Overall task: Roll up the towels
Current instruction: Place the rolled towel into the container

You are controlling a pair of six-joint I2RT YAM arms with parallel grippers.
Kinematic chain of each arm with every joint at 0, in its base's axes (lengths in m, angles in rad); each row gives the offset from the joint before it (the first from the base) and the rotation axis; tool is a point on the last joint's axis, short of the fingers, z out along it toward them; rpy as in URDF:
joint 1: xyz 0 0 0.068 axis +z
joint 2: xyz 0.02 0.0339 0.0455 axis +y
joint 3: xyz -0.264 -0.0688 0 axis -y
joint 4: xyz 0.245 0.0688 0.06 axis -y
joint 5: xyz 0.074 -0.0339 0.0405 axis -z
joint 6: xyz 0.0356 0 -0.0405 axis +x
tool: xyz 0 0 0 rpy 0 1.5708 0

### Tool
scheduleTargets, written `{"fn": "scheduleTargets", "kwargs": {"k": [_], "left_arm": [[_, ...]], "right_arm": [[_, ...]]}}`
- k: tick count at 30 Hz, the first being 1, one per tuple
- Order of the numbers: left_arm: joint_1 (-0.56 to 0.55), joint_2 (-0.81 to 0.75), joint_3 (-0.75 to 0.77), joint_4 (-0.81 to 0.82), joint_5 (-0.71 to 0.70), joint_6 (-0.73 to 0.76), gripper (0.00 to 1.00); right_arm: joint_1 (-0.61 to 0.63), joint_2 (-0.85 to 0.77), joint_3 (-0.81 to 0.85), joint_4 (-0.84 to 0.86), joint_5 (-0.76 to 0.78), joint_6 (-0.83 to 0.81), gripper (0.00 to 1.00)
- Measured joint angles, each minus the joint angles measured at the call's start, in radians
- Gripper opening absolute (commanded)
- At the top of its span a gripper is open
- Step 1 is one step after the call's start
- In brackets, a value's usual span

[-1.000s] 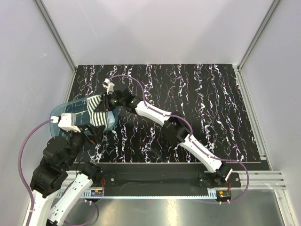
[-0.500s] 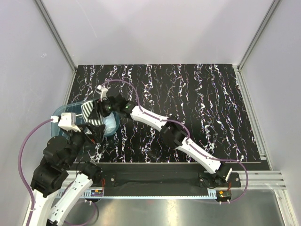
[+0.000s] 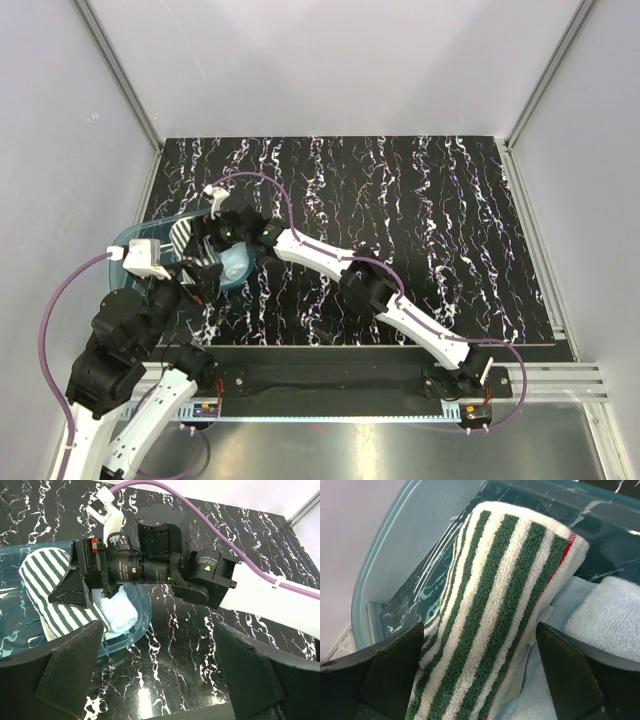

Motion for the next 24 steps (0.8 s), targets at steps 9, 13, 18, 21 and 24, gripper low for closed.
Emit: {"fn": "scheduleTargets", "kwargs": {"k": [9,13,18,21,24], "left_arm": [[0.005,0.000,0.000,0.000,0.001,0.001,0.99],[0.008,0.004,0.000,0.001,0.005,0.002,0.99],[0.012,0.013,0.000,0.002,0.008,0.002,0.99],[0.016,0.014,-0.005,0.006,0.008,0.002,0.99],[0.017,0.014,-0.006,0.007,0.007,0.002,0.99]], "right_arm": [[-0.006,-0.098,-0.109,-0.005,0.062,-0.027,1.00],[-0.010,-0.151,-0.158,-0.005,0.075,-0.035,1.00],[-0.013,-0.228,-0.220,0.003,0.077,-0.051,1.00],[-0.013,-0.297,-0.271,-0.004,0.095,-0.079,1.00],[-0.017,-0.394,-0.351,-0.019,0.128,-0.111,1.00]]}}
